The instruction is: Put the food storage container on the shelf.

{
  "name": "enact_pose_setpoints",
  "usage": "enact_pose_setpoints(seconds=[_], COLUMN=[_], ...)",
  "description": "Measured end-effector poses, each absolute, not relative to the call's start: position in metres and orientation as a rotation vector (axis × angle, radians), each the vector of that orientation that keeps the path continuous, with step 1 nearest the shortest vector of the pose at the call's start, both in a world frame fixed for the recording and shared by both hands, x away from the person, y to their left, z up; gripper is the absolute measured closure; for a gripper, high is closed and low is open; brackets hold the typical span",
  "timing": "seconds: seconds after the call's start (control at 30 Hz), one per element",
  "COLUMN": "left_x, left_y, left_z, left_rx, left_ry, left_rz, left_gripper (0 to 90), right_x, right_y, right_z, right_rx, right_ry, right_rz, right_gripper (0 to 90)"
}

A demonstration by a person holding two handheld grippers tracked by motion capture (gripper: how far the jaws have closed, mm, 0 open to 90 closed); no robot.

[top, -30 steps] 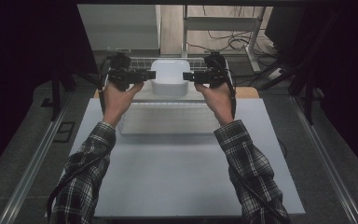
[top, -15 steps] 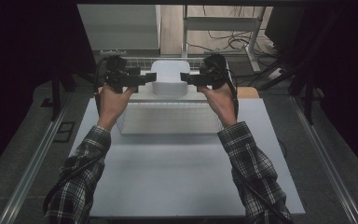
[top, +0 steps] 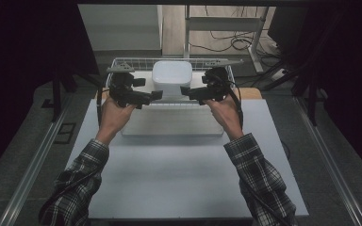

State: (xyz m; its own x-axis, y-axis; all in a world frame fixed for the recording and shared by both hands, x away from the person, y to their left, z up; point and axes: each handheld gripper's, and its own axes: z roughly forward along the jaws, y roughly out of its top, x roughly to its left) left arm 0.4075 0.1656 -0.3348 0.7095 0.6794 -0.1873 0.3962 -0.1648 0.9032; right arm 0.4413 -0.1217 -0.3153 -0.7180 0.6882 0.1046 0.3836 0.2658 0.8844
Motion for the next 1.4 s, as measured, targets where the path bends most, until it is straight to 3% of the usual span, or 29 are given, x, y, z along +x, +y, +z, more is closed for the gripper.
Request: enact_pose_setpoints(seconds=[0.9,1.4], left_x=[0.365,0.338], left_y=[0.157,0.154], left_z=[-0.368,-0.392], left_rx=[1.792,1.824], left_ry=[0.784,0.752], left_rz=[0.234,0.262], left_gripper=[5.4,4.6], right_x=[0.407,0.377], right_y=[-0.143,-0.147], right_z=[-0.347,-0.364], right_rx=[0.901,0.842], right_ry=[2.307,2.322], right_rz=[1.422,1.418], right_gripper=[2.2,1.8])
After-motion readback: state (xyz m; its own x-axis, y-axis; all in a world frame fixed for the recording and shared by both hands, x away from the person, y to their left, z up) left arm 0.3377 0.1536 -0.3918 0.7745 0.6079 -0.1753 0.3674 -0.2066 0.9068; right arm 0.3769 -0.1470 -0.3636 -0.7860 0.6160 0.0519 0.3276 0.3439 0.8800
